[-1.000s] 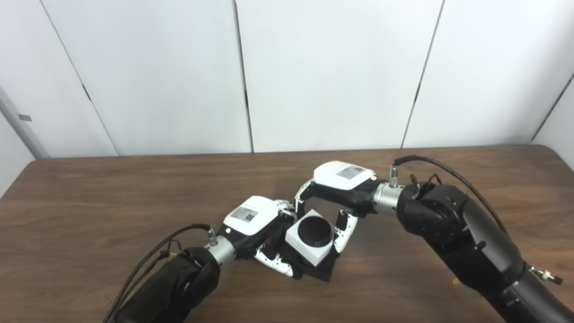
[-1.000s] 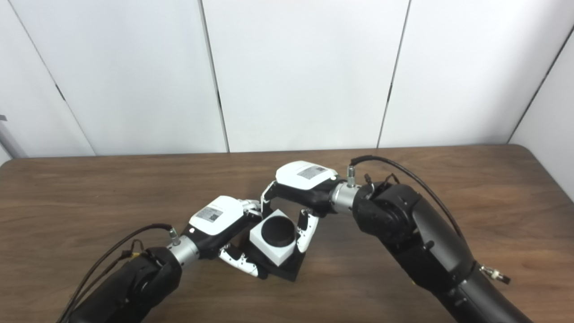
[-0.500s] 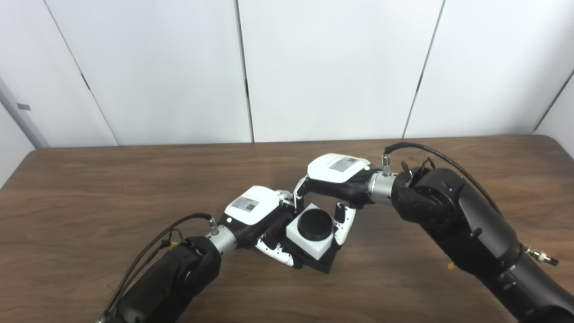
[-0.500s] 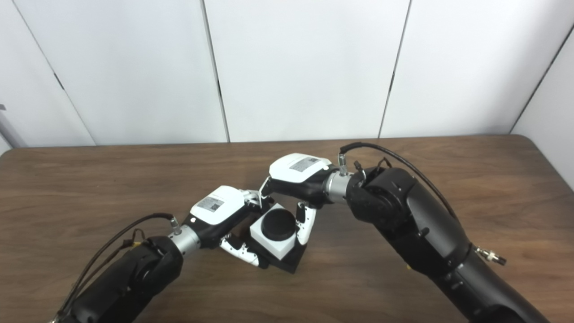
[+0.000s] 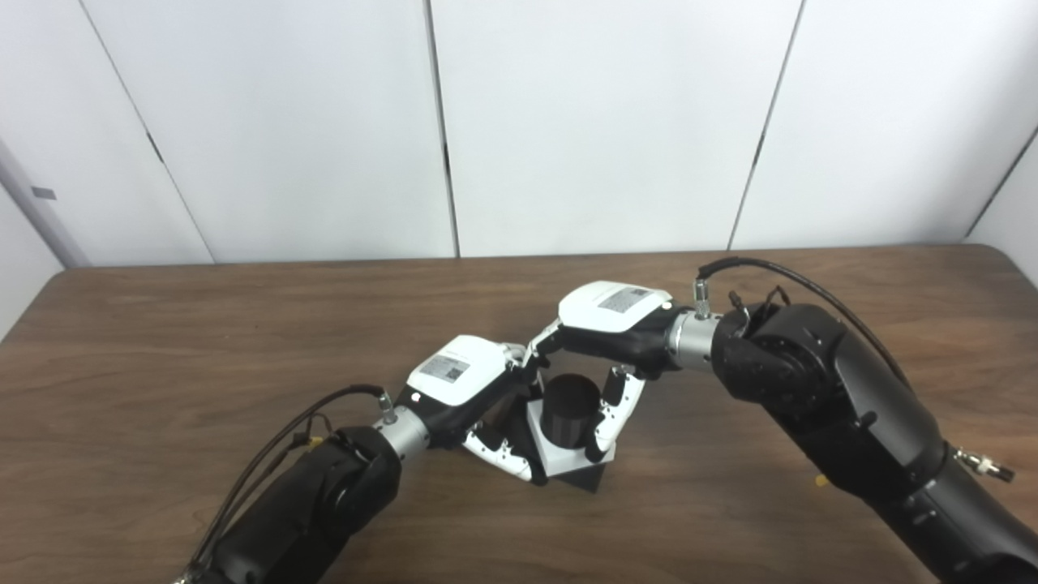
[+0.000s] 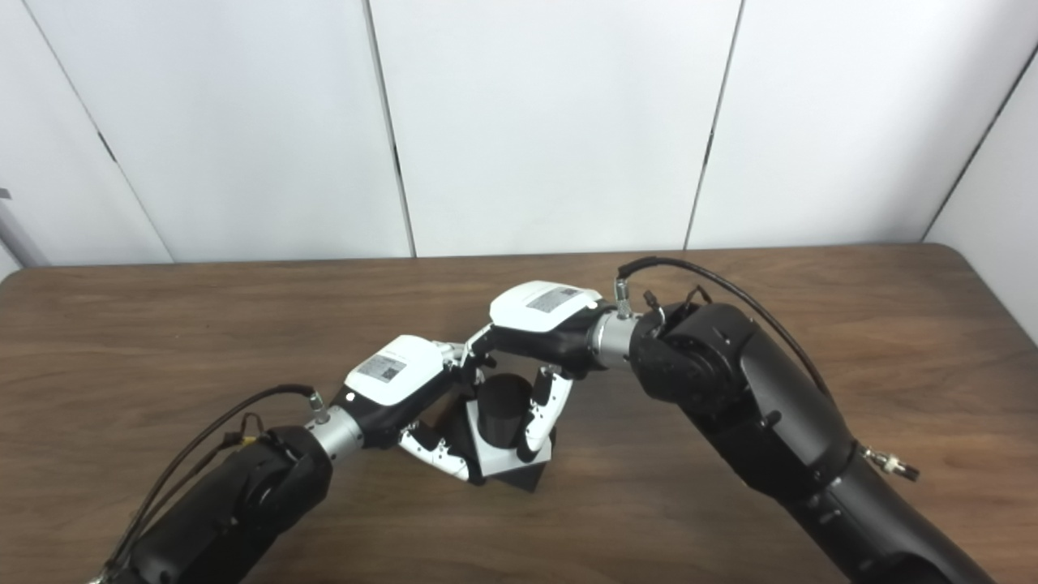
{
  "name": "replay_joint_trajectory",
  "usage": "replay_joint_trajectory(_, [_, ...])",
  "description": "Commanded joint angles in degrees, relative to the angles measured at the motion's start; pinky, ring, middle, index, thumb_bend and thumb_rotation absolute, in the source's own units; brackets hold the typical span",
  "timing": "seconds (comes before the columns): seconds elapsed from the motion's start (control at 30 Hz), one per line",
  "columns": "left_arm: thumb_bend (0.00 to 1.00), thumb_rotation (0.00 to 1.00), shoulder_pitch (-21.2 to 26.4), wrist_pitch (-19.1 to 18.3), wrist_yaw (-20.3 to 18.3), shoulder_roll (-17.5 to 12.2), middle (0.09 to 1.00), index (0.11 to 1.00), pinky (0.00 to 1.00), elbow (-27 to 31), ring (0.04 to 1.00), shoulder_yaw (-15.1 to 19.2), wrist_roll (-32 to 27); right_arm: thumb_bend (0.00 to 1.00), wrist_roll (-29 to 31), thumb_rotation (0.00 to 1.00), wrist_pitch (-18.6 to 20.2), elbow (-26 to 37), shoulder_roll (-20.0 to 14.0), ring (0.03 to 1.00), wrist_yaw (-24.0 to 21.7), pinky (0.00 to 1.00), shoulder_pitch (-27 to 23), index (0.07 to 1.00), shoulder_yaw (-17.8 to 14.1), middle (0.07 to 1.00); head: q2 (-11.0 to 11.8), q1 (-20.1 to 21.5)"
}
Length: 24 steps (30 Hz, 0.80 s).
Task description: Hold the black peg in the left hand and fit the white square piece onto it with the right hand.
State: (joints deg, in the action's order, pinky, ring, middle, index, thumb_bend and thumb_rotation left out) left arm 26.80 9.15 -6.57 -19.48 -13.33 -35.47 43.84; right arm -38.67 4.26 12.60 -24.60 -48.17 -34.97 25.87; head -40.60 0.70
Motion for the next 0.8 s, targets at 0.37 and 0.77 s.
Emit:
replay_joint_trajectory(0.37, [0.52,0.08,-1.58,-1.55,-5.46,-0.17,0.853,0.488,0.83,-2.59,0.873,-2.66,3.30,0.79,4.37,0.16,-0.12,2.78,-3.74,0.801,7.30,0.74,1.23,0.678,-11.65,0.795,0.09,0.19])
replay_joint_trajectory(0.77, [0.52,0.08,-1.92,-1.35,-4.98,-0.10,0.850,0.487,0.83,-2.93,0.869,-2.52,3.06,0.72,8.92,0.06,-0.14,-0.19,-0.63,0.761,21.37,0.62,10.71,0.678,-20.97,0.773,0.25,0.37])
